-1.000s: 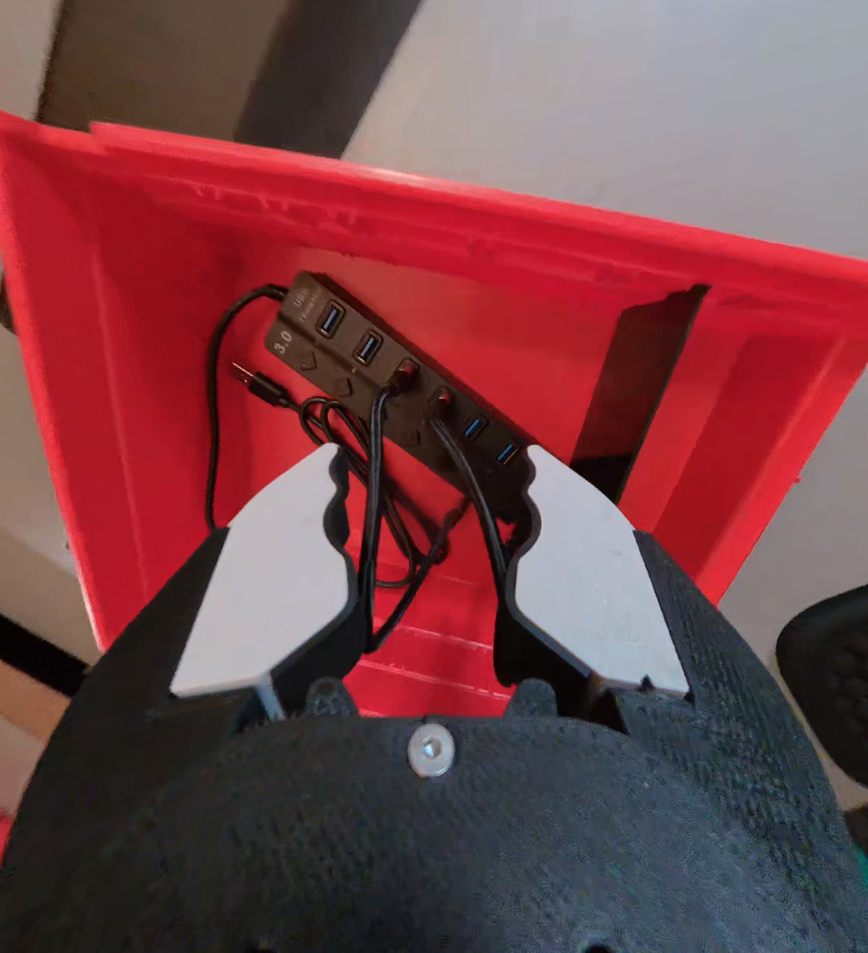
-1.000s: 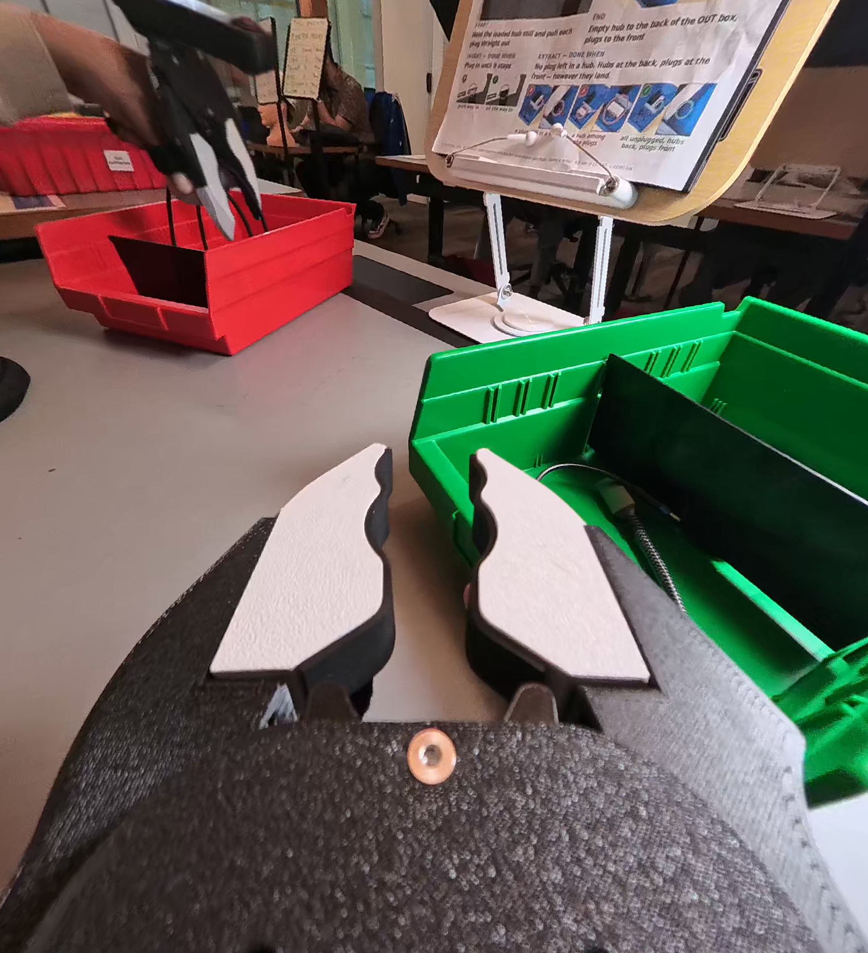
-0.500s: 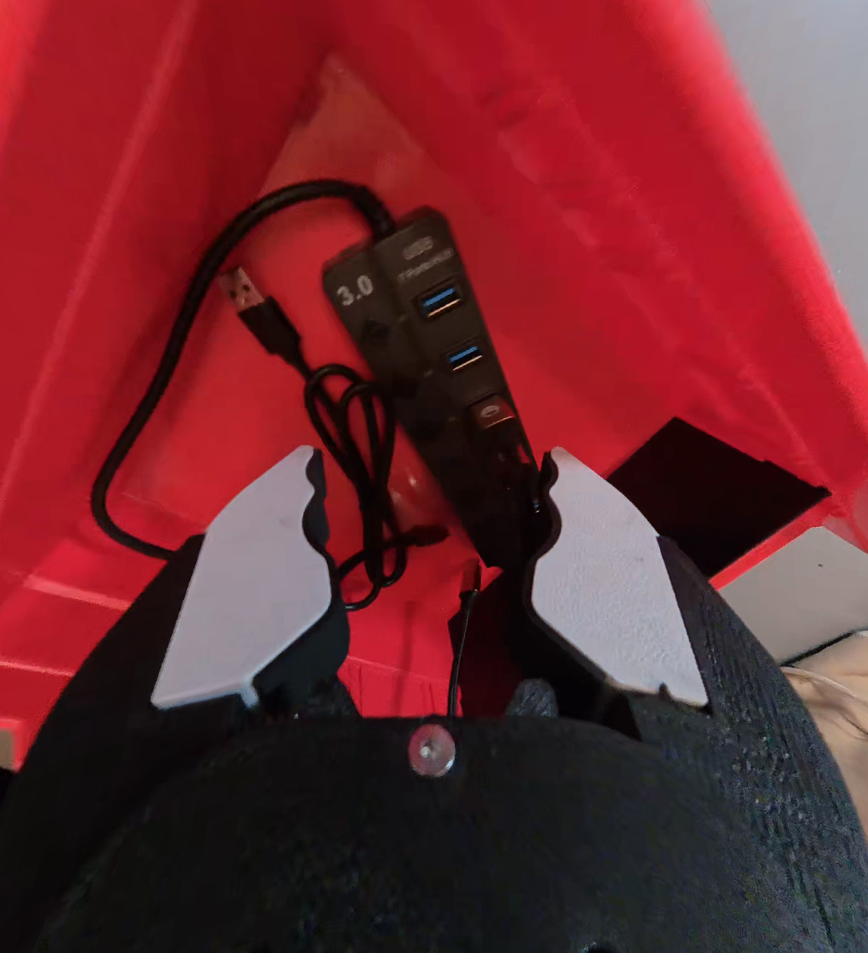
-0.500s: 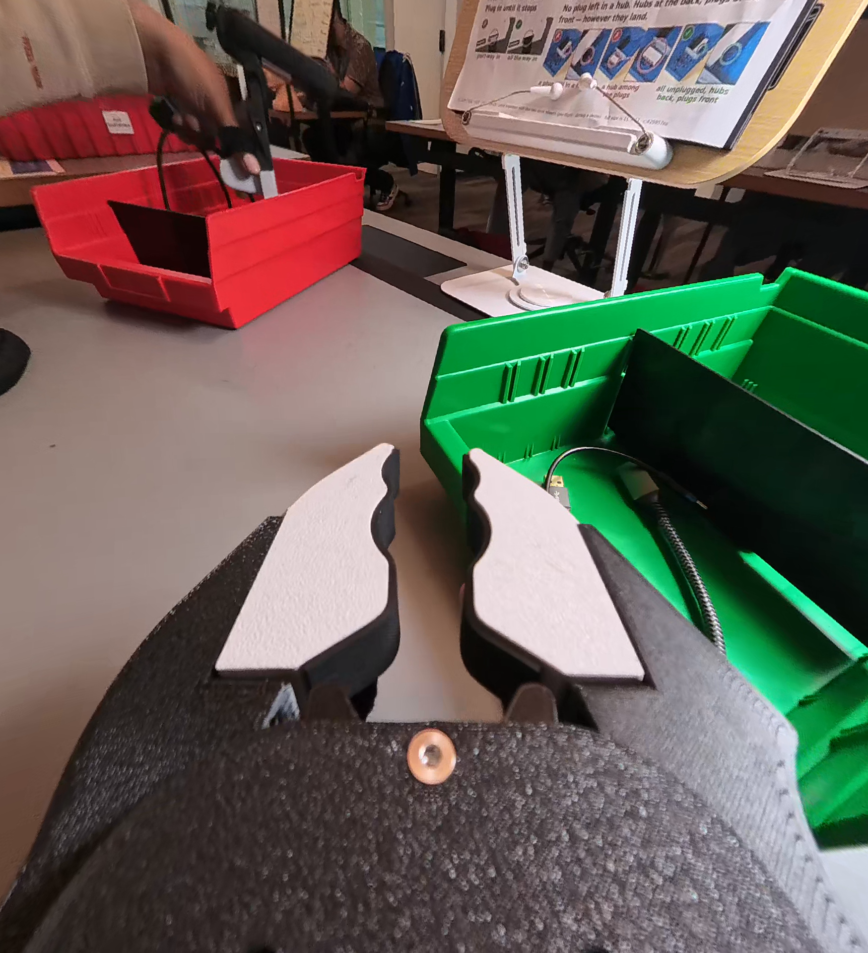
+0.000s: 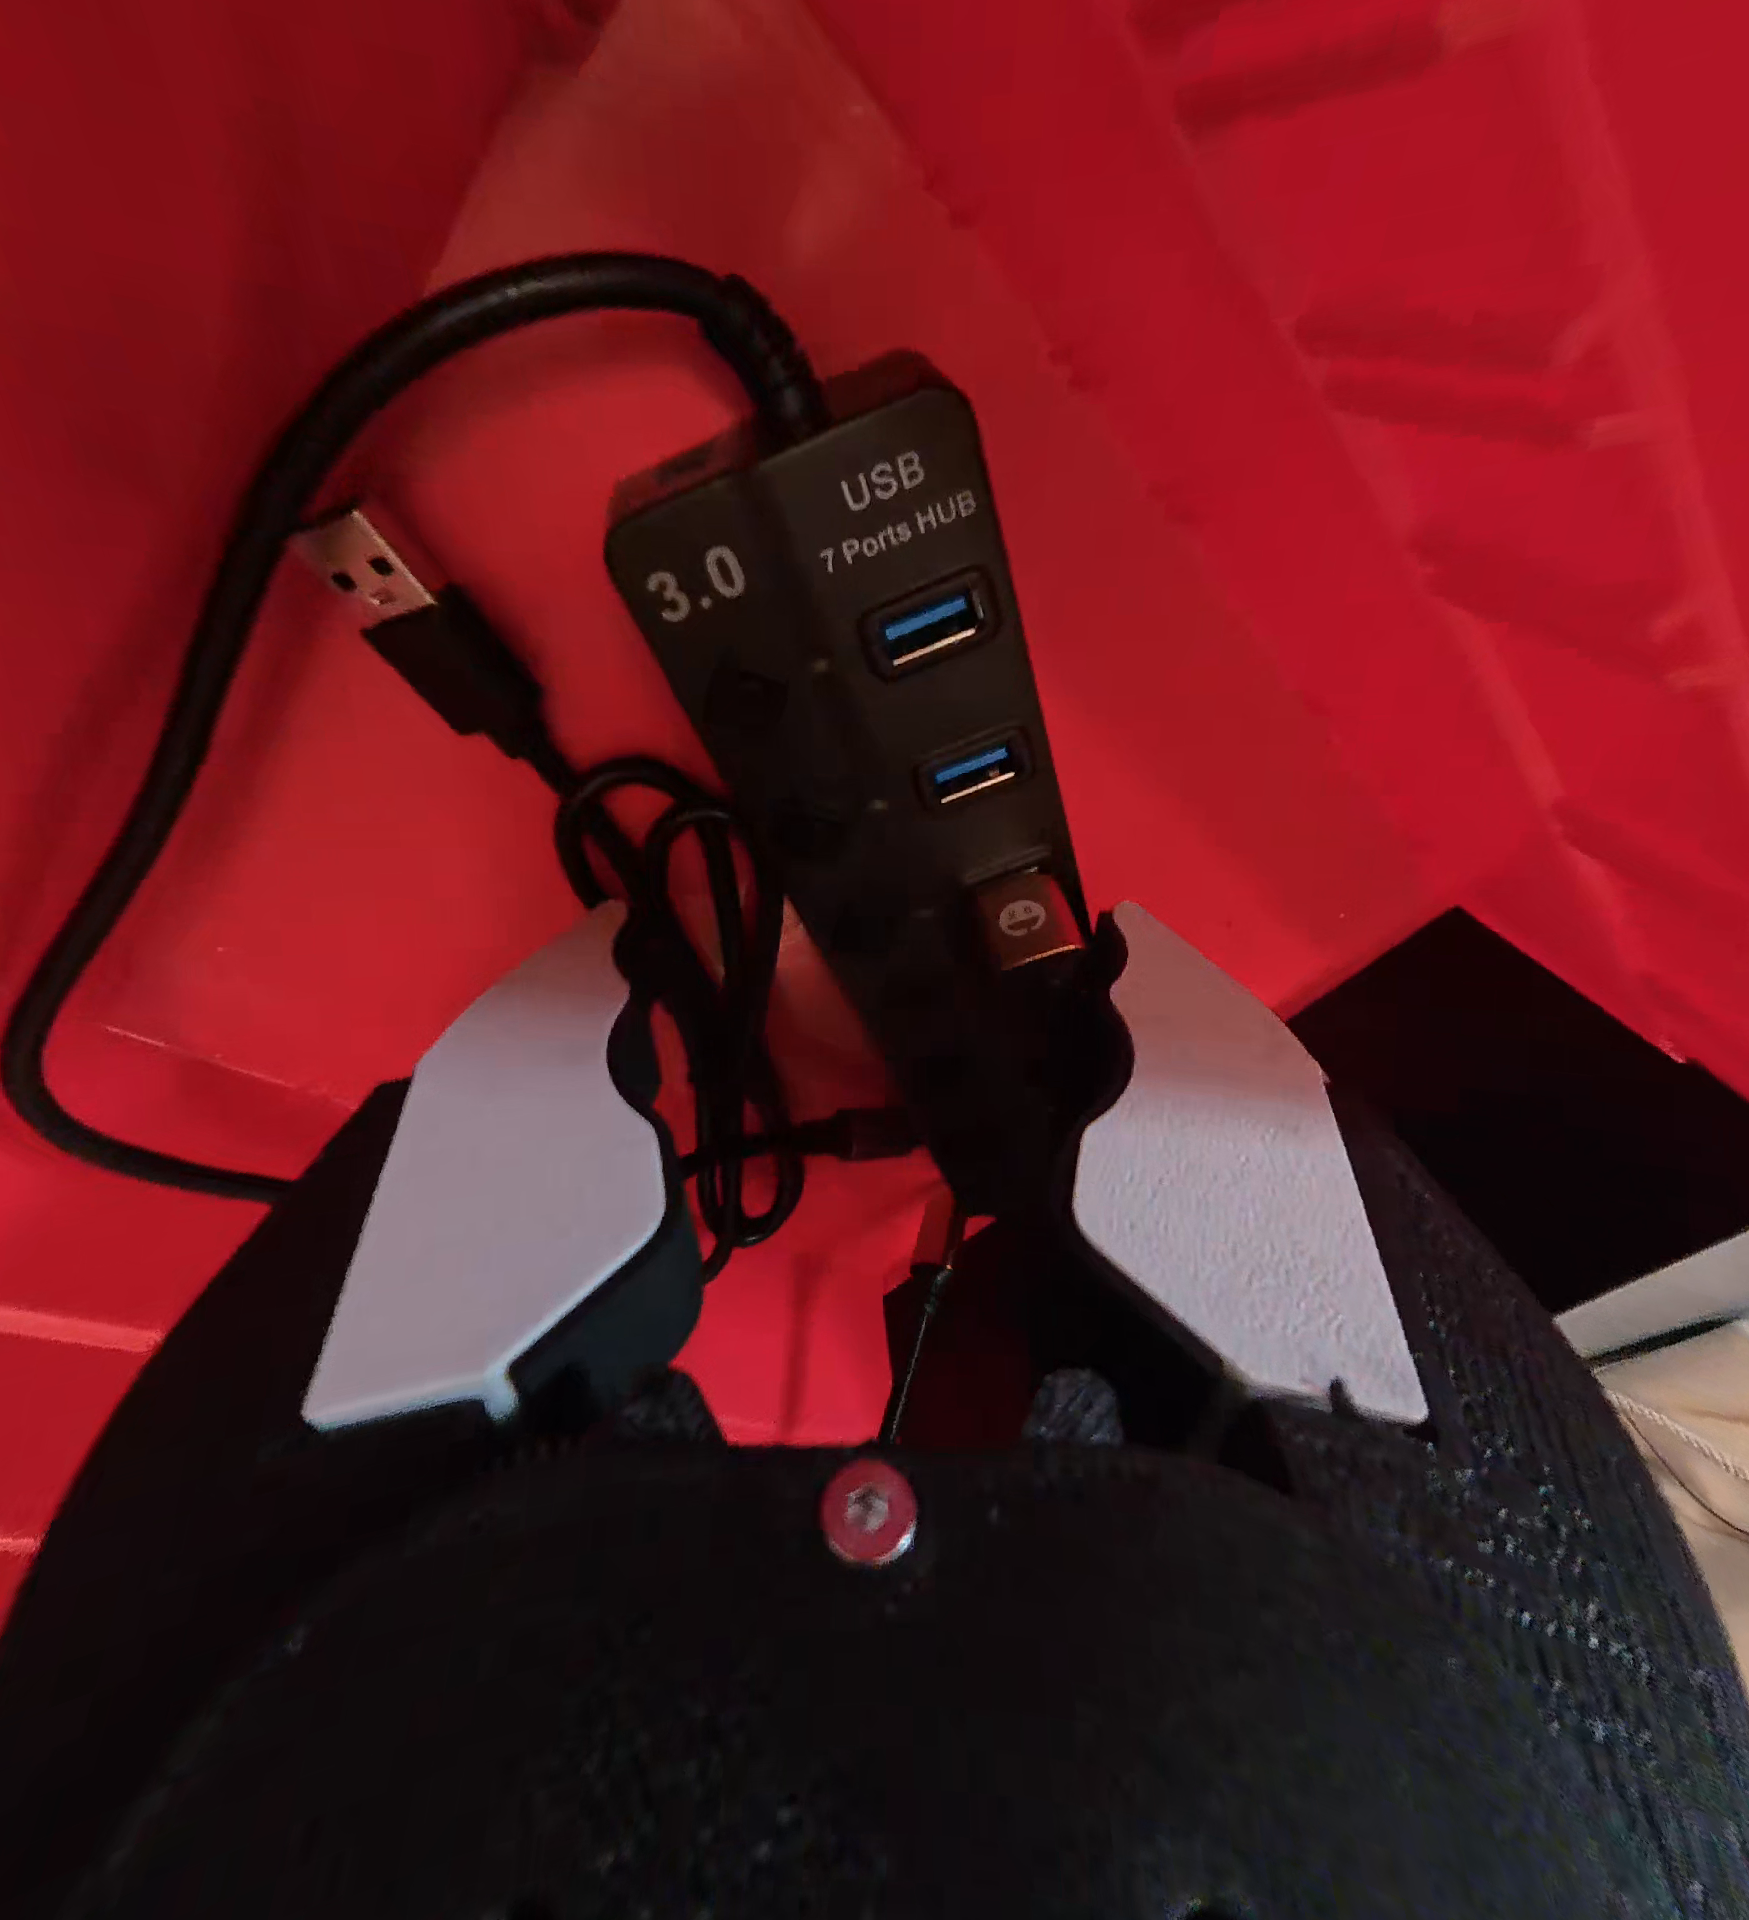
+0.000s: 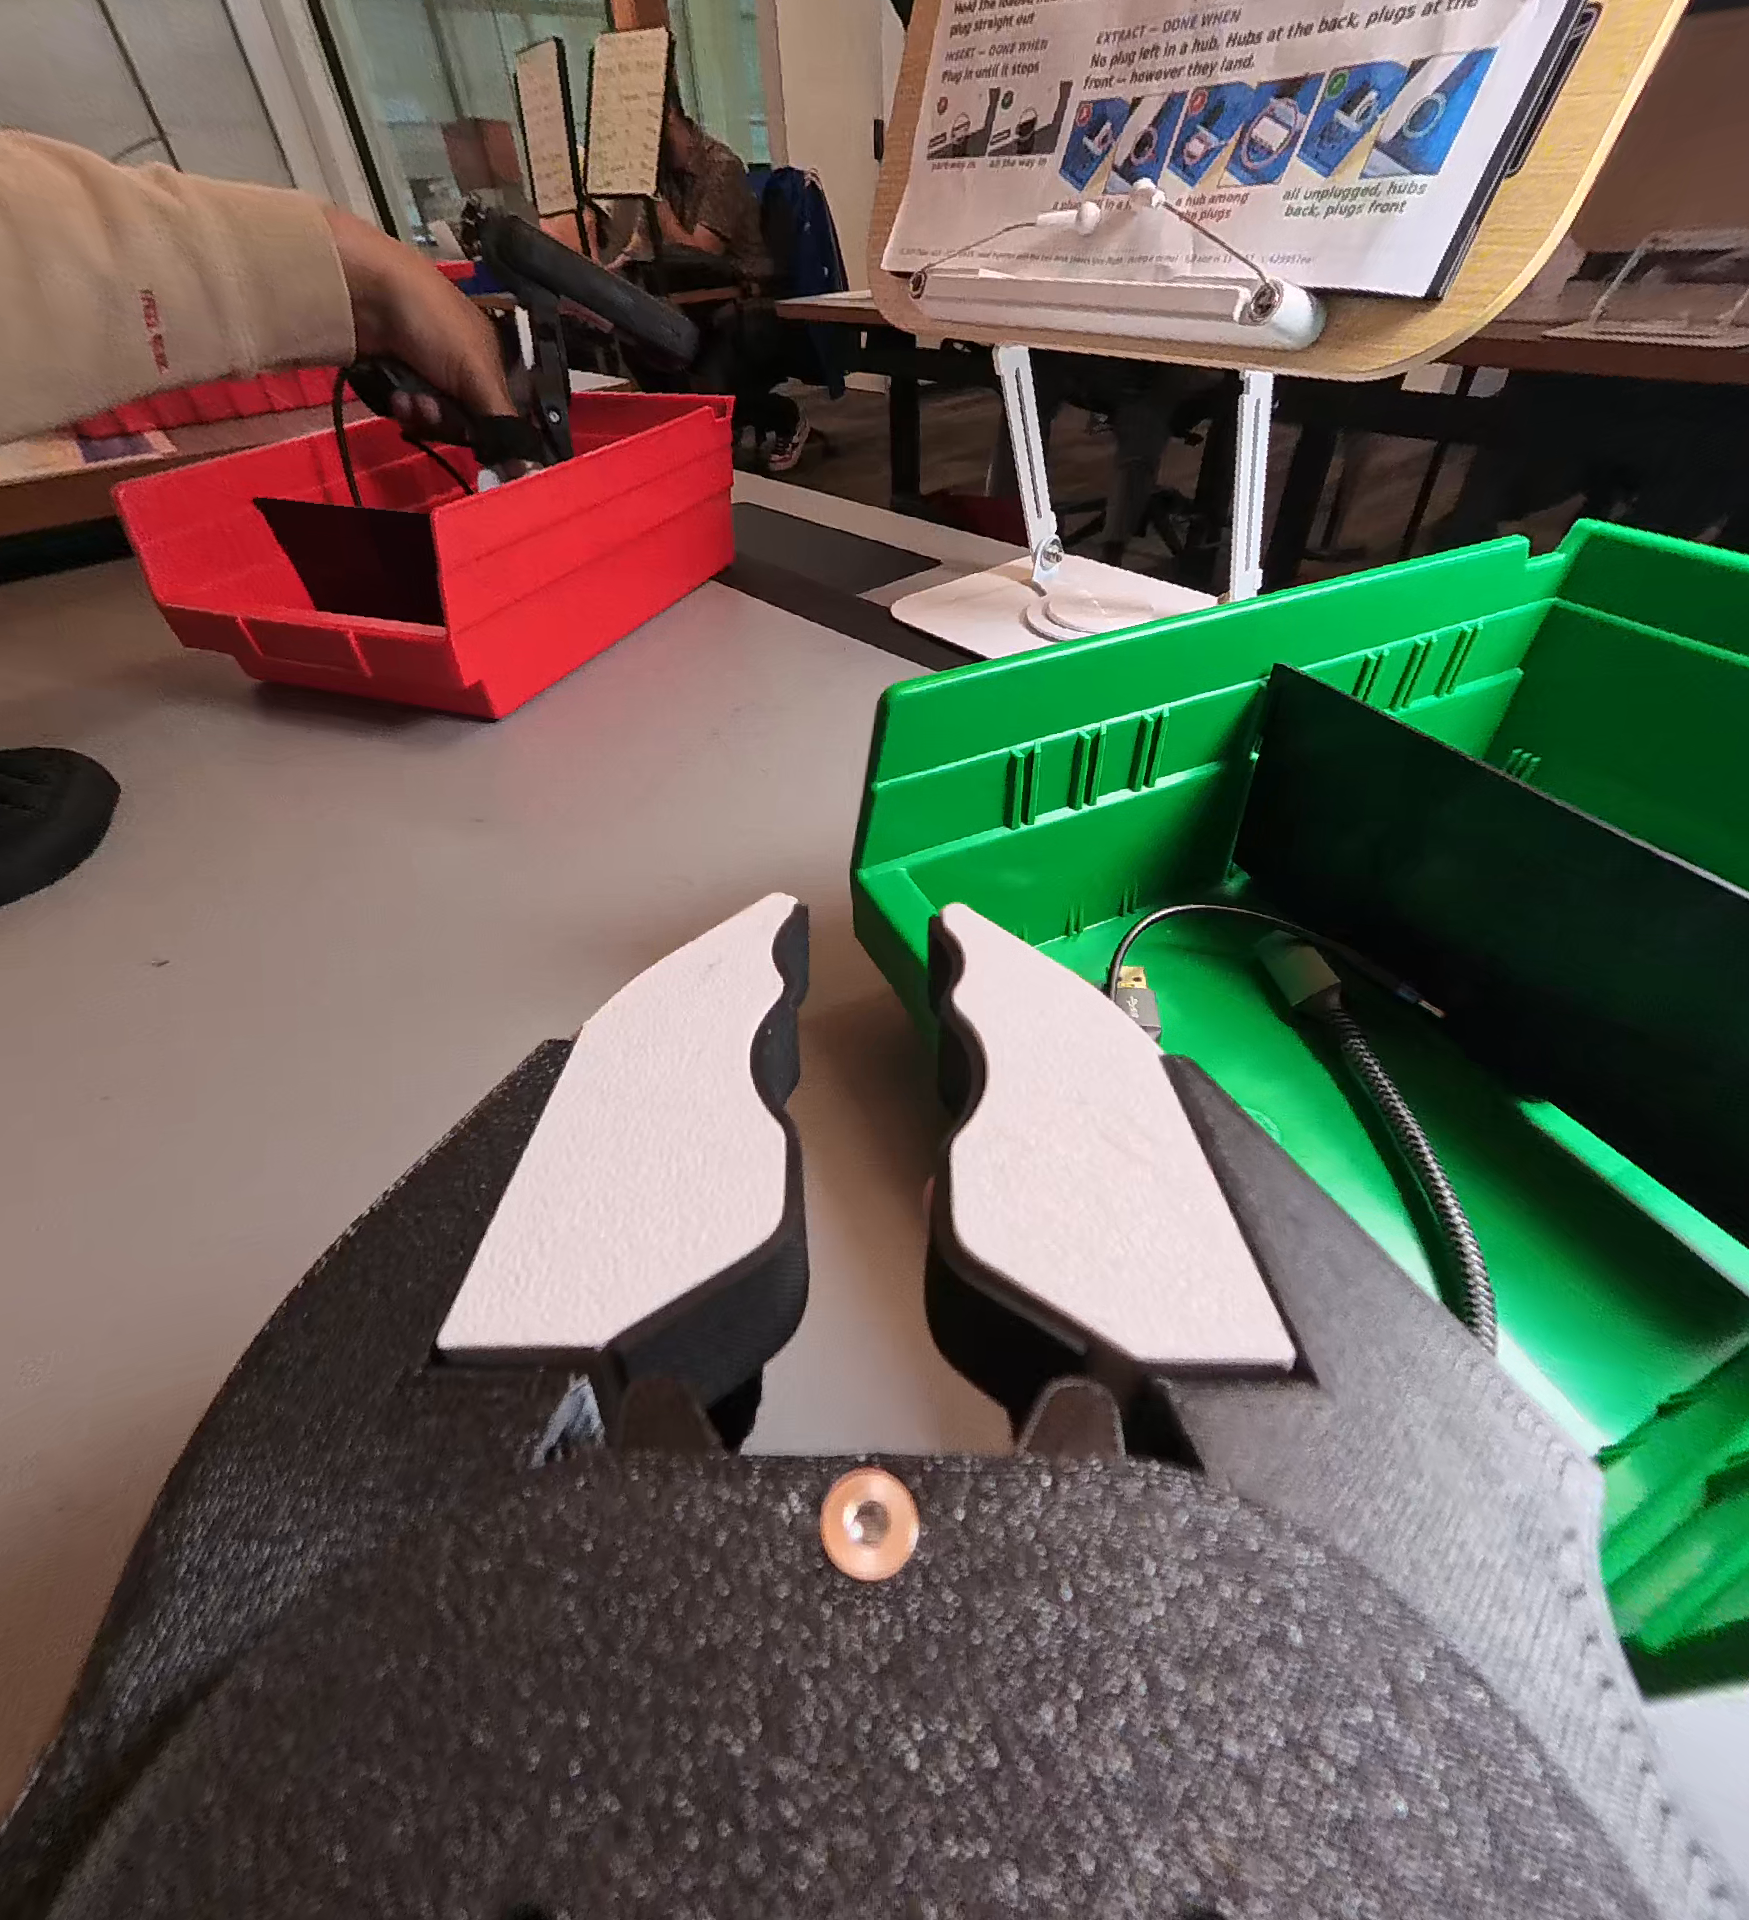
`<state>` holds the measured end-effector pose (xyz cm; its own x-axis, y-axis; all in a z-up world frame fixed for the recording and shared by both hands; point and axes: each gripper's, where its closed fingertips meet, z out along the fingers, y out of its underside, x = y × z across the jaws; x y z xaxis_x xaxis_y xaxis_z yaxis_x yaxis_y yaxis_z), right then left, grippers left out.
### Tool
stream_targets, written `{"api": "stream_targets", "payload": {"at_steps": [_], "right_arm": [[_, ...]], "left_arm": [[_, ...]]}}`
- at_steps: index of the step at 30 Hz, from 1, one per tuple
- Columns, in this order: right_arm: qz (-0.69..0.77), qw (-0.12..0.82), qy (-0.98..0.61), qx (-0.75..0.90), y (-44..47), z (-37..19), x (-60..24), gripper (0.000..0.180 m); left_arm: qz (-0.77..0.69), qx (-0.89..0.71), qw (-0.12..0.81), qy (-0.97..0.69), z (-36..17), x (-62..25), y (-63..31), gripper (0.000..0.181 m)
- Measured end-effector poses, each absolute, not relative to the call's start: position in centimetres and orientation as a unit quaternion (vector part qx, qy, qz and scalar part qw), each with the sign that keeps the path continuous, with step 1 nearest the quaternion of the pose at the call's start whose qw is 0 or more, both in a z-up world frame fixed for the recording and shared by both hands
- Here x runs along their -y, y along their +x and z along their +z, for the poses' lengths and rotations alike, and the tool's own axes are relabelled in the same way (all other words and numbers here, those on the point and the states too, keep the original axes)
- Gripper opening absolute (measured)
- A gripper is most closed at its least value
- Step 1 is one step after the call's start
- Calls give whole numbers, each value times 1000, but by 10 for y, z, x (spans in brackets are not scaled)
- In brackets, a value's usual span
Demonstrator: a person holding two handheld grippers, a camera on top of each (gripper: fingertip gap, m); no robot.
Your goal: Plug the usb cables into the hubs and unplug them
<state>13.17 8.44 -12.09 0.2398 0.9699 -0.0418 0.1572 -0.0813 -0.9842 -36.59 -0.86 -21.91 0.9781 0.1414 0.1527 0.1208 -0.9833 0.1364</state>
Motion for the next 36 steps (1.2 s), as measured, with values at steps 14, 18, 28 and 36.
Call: {"api": "stream_targets", "payload": {"at_steps": [14, 18, 28, 36], "right_arm": [[414, 497, -604, 465, 126, -120, -78, 21], [418, 492, -609, 461, 126, -122, -80, 21], [415, 494, -603, 470, 123, -121, -76, 21], [417, 495, -598, 473, 121, -120, -73, 20]], "left_arm": [[87, -103, 41, 990, -220, 6, -370, 81], [87, -112, 54, 988, -221, 6, -375, 81], [56, -53, 47, 996, -223, 8, -370, 74], [112, -4, -86, 990, -178, -1, -363, 16]]}}
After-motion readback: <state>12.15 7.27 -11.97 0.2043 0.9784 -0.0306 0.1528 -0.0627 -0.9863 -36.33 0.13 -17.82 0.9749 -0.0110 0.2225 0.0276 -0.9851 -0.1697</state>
